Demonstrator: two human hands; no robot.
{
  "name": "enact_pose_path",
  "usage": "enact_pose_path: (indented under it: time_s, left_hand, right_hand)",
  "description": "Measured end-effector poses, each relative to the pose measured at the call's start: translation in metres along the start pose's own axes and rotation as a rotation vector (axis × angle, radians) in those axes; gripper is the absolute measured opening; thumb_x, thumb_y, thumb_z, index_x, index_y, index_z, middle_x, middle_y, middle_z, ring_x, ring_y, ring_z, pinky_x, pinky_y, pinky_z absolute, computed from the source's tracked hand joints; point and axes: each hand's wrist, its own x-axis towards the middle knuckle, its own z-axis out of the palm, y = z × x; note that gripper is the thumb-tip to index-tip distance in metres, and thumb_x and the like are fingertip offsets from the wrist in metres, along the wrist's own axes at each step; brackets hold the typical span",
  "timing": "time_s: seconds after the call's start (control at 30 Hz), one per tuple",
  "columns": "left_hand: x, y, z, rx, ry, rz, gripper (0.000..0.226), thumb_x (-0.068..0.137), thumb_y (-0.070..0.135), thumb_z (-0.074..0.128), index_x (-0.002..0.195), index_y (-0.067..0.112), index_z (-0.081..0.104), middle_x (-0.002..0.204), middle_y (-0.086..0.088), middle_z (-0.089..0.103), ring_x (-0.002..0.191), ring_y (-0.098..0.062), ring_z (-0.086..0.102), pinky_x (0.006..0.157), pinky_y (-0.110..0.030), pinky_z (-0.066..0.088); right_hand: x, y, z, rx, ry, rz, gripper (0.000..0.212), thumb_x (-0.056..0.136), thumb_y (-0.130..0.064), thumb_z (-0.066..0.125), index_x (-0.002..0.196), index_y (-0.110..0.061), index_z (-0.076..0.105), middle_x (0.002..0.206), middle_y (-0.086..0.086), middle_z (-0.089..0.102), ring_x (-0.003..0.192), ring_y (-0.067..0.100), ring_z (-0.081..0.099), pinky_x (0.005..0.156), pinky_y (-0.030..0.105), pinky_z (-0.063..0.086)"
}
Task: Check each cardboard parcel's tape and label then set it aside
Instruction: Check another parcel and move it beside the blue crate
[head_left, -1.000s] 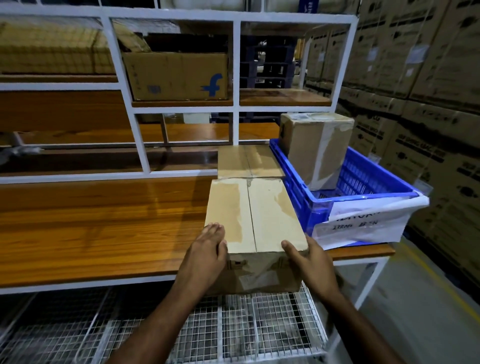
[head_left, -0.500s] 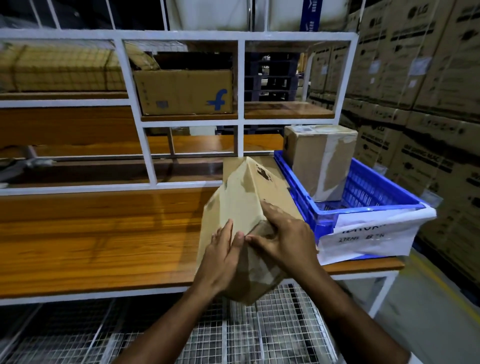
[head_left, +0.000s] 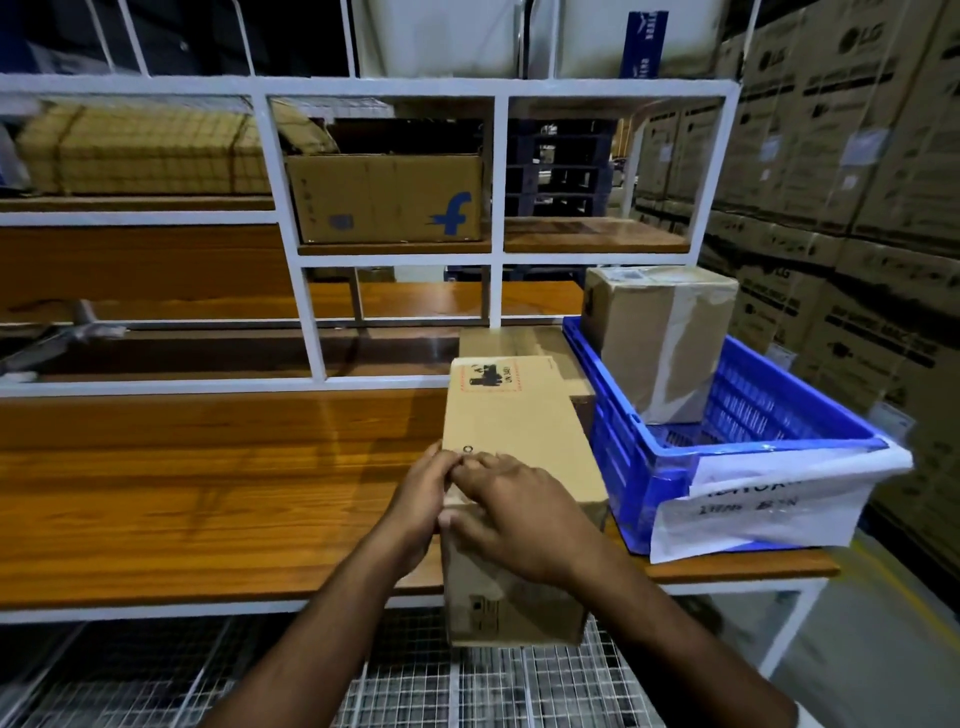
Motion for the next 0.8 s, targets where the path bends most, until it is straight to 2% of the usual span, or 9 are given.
enact_pose_path:
  time_s: [0.07,0.17,0.23,0.33,0.4,0.47,0.57,0.67,0.8]
  left_hand:
    - [0.007,0.000,-0.005,0.052,-0.011,0.021,0.033,0.105,0.026,0.040,0.136,0.032,0.047,0.121,0.009,0.064,0.107,-0.013,0.062,0.082,-0.033,0.053]
    - [0.018,0.004,-0.009,0.109,-0.009,0.030,0.050,0.106,0.025,0.039,0.151,0.041,0.024,0.134,0.010,0.055,0.104,-0.002,0.057,0.081,-0.027,0.050]
    - [0.023,0.009,-0.012,0.192,-0.045,0.035,0.050,0.106,0.023,0.037,0.147,0.048,0.024,0.133,0.011,0.056,0.103,-0.007,0.062,0.078,-0.030,0.055]
    - [0.036,0.017,-0.011,0.450,-0.057,0.043,0.045,0.106,0.026,0.037,0.150,0.037,0.033,0.146,-0.001,0.048,0.120,-0.018,0.058,0.096,-0.041,0.053]
    - [0.053,0.021,-0.008,0.779,0.002,0.077,0.045,0.105,0.029,0.038,0.150,0.035,0.034,0.160,-0.008,0.028,0.144,-0.028,0.032,0.114,-0.047,0.034]
    - [0.069,0.028,-0.005,1.037,0.046,0.107,0.045,0.105,0.033,0.035,0.150,0.036,0.032,0.164,-0.002,0.013,0.151,-0.025,0.004,0.121,-0.055,0.008]
    - [0.098,0.036,0.000,1.257,0.021,0.259,0.040,0.105,0.032,0.030,0.143,0.029,0.043,0.161,0.001,0.026,0.151,-0.016,0.003,0.118,-0.056,-0.008]
    - [0.127,0.039,0.008,1.383,-0.037,0.318,0.039,0.105,0.031,0.029,0.139,0.022,0.044,0.151,-0.004,0.043,0.144,-0.018,0.031,0.120,-0.052,0.007]
    - [0.157,0.043,0.021,1.342,-0.115,0.345,0.046,0.103,0.028,0.032,0.147,0.016,0.037,0.153,-0.008,0.040,0.140,-0.021,0.035,0.116,-0.037,0.024]
  right_hand:
    - [0.003,0.006,-0.005,0.089,-0.039,0.027,0.040,0.102,-0.048,0.036,0.132,-0.029,0.054,0.139,-0.005,0.052,0.124,0.015,0.049,0.104,0.034,0.039]
    - [0.012,0.019,-0.012,0.160,-0.083,0.093,0.038,0.104,-0.042,0.033,0.130,-0.029,0.057,0.143,0.000,0.051,0.126,0.019,0.049,0.110,0.038,0.037]
    - [0.023,0.037,-0.013,0.144,-0.084,0.155,0.037,0.103,-0.039,0.038,0.131,-0.022,0.054,0.136,0.002,0.056,0.117,0.018,0.054,0.103,0.035,0.042]
    - [0.041,0.071,-0.008,-0.026,-0.143,0.199,0.048,0.101,-0.041,0.037,0.142,-0.016,0.044,0.150,0.005,0.043,0.135,0.019,0.041,0.113,0.035,0.032]
    - [0.055,0.086,-0.008,-0.039,-0.179,0.224,0.057,0.102,-0.046,0.035,0.151,-0.017,0.032,0.160,0.003,0.028,0.146,0.018,0.026,0.120,0.040,0.023]
    - [0.070,0.097,-0.008,-0.069,-0.202,0.238,0.061,0.103,-0.047,0.032,0.155,-0.016,0.023,0.163,0.003,0.020,0.150,0.019,0.018,0.122,0.041,0.017]
    - [0.094,0.112,-0.006,-0.132,-0.216,0.226,0.062,0.104,-0.045,0.027,0.157,-0.013,0.018,0.164,0.007,0.016,0.151,0.021,0.014,0.123,0.039,0.014]
    - [0.115,0.125,-0.002,-0.162,-0.223,0.220,0.060,0.105,-0.041,0.025,0.156,-0.011,0.021,0.163,0.011,0.018,0.150,0.023,0.018,0.121,0.038,0.017]
    - [0.142,0.138,0.000,-0.124,-0.219,0.229,0.057,0.104,-0.038,0.025,0.154,-0.010,0.027,0.160,0.014,0.027,0.147,0.025,0.026,0.119,0.041,0.023]
